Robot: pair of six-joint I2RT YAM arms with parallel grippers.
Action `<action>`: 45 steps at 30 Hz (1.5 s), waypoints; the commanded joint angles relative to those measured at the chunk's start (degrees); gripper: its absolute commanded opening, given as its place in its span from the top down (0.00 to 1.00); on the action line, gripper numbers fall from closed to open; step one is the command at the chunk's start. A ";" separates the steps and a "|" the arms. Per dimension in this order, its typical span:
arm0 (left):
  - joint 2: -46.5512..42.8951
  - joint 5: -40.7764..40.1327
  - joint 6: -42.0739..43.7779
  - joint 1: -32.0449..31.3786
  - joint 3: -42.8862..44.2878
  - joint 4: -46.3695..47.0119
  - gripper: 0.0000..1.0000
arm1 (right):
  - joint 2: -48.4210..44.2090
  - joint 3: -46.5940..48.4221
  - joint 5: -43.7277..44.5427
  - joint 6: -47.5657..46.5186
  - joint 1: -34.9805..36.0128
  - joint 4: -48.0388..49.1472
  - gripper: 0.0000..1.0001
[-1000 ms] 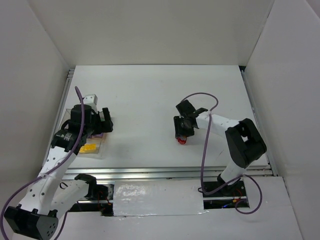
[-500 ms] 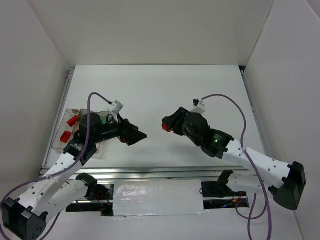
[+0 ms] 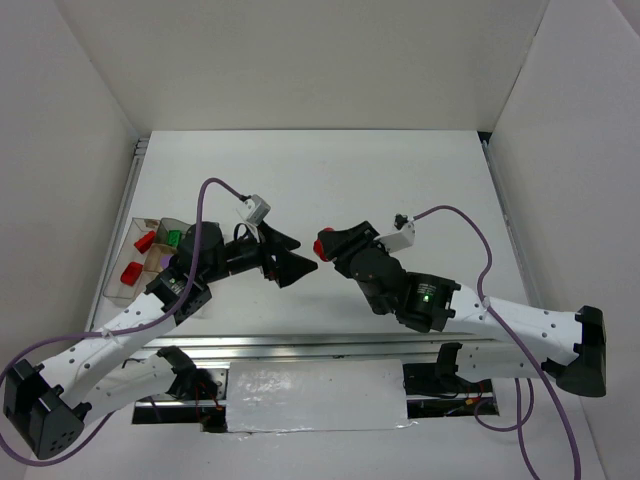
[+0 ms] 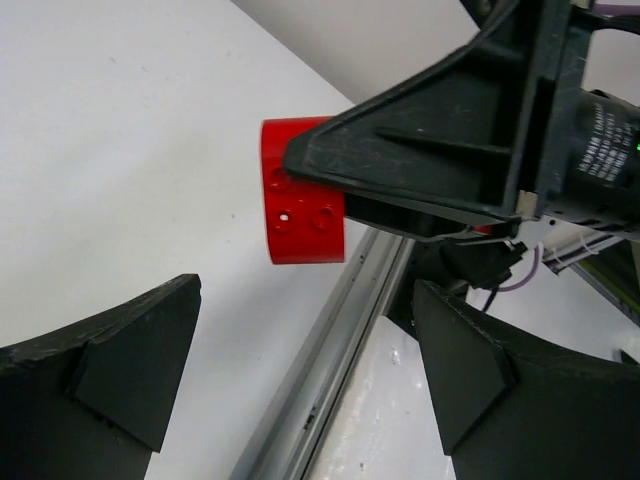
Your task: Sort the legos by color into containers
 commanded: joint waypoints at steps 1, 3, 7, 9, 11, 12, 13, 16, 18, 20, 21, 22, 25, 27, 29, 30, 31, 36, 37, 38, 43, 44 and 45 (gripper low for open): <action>-0.39 -2.85 2.71 -0.30 1.81 1.91 0.01 | -0.25 2.06 6.33 2.01 1.68 2.72 1.00; -0.57 -3.02 3.06 -0.30 1.81 2.26 0.01 | 0.10 2.15 5.80 1.04 2.21 3.79 1.00; -0.13 -1.01 2.44 -0.30 2.69 4.11 0.01 | 2.21 3.03 4.84 0.25 3.27 6.33 1.00; 0.66 0.75 2.44 -0.30 3.22 4.28 0.04 | 2.39 2.59 3.96 -1.15 3.79 8.26 1.00; 1.36 1.02 2.62 -0.39 3.75 3.67 0.09 | 2.48 2.68 3.69 -2.03 4.06 10.11 1.00; 1.54 1.02 2.88 -0.39 3.83 3.41 0.11 | 2.65 2.94 3.60 -2.73 4.49 10.38 1.00; 1.72 1.11 2.88 -0.39 3.66 3.58 0.13 | 3.00 3.20 3.52 -3.09 4.58 10.56 1.00; 1.98 2.60 2.71 -0.39 3.48 4.37 0.37 | 3.97 3.91 3.52 -3.88 4.85 11.52 1.00; 2.24 3.04 2.71 -0.30 3.66 4.46 0.49 | 4.41 4.00 2.99 -4.41 4.94 12.22 1.00; 2.86 1.99 2.97 -0.30 4.10 3.06 0.67 | 4.85 4.17 1.50 -6.16 4.85 14.23 1.00; 3.47 1.03 3.14 -0.30 5.40 0.36 0.87 | 5.11 4.26 0.71 -6.60 4.94 14.51 1.00; 3.65 -0.72 3.58 -0.30 6.20 -1.32 0.99 | 5.03 3.91 0.27 -6.87 4.85 14.69 0.97; 3.30 -10.21 4.81 -0.21 7.96 -7.55 1.00 | 2.49 0.07 -0.61 -7.67 3.71 17.76 0.23; 2.34 -18.26 5.86 0.23 8.32 -10.29 1.00 | -1.02 -2.67 -0.26 -7.05 1.79 17.42 0.00; 1.89 -26.71 6.49 0.23 8.84 -16.77 1.00 | -4.79 -3.73 1.04 -6.70 0.02 14.88 0.00; 2.07 -39.81 5.70 0.23 9.28 -19.24 1.00 | -6.30 -4.96 1.84 -6.70 -0.94 12.43 0.00; 2.76 -47.42 2.74 0.58 9.89 -22.14 1.00 | -7.62 -5.84 2.80 -7.05 -2.61 10.92 0.00; 10.85 -73.85 -11.52 18.69 19.38 -52.90 1.00 | -18.86 -13.38 4.83 -11.17 -7.80 7.04 0.00; 11.55 -74.73 -11.44 22.43 20.09 -54.41 1.00 | -20.27 -14.54 4.83 -11.88 -8.42 7.22 0.00; 11.47 -74.66 -9.79 25.42 19.92 -52.60 1.00 | -22.98 -15.68 4.57 -13.10 -9.12 7.91 0.00; 10.15 -65.89 9.89 36.52 15.53 -37.74 1.00 | -27.75 -20.34 2.03 -15.39 -10.00 9.32 0.00; 10.76 -65.34 11.83 37.14 15.78 -36.77 1.00 | -27.93 -21.13 1.33 -15.92 -10.09 10.11 0.00; 11.12 -64.12 16.46 37.58 15.96 -35.45 1.00 | -28.02 -21.40 0.27 -16.71 -10.09 10.20 0.00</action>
